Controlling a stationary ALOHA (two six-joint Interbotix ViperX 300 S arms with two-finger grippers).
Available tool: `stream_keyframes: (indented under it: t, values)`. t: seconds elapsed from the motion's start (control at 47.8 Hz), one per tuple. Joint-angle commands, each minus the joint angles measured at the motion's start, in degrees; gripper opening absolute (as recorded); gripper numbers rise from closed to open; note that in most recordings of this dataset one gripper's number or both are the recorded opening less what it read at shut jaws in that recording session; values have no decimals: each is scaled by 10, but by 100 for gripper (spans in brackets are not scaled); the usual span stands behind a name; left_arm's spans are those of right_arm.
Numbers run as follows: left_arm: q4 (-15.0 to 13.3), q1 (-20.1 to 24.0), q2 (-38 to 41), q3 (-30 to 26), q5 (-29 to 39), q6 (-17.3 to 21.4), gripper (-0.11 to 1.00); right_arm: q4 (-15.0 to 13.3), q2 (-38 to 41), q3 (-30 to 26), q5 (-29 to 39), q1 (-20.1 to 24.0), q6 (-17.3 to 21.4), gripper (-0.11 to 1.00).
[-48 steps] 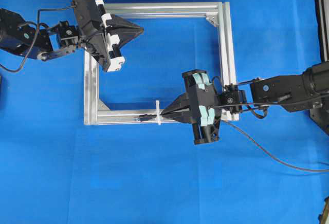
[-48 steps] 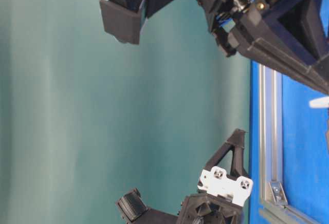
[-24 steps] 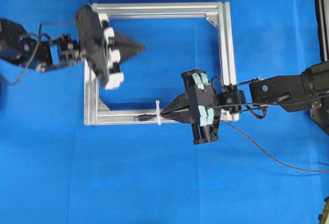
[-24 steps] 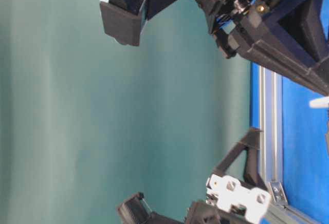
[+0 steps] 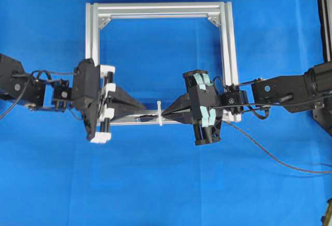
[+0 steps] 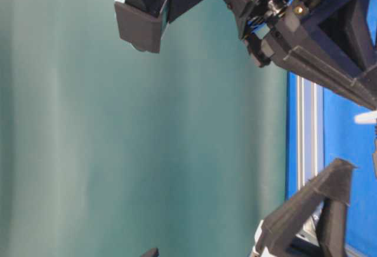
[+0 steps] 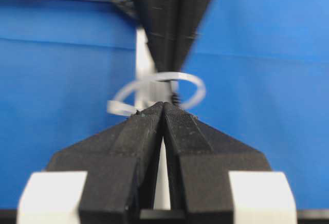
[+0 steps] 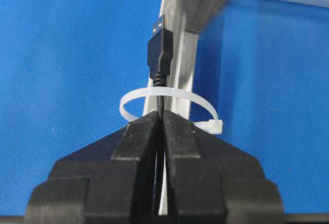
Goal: Insert the wire through the string loop located in the center.
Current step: 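Move the left gripper to the plug emerging from the loop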
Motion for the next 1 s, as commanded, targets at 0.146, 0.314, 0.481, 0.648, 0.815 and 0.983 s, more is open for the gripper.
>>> stream_keyframes:
  t: [0.146,0.314,0.481,0.648,0.815,0.983]
  values:
    - [-1,0,-14,-4,-5,-6,0,1,-8,-5,-5,-3,-1,-2]
    - [-1,2,-13,-8,0,1,0,1,-8,-3,-5,-2,-1,-2]
    - [-1,4,-13,-9,11,-1,0,-1,-8,0,-6,-2,-2,-2]
    - [0,4,-12,-14,11,-8,2,-2,-8,-1,-8,-3,-3,-2]
    - [-1,-3,-11,-21,11,-18,44,-2,-8,0,-9,-2,-3,-2]
    - [-1,-8,-9,-24,13,-31,88,-2,-8,1,-9,-3,-3,-2]
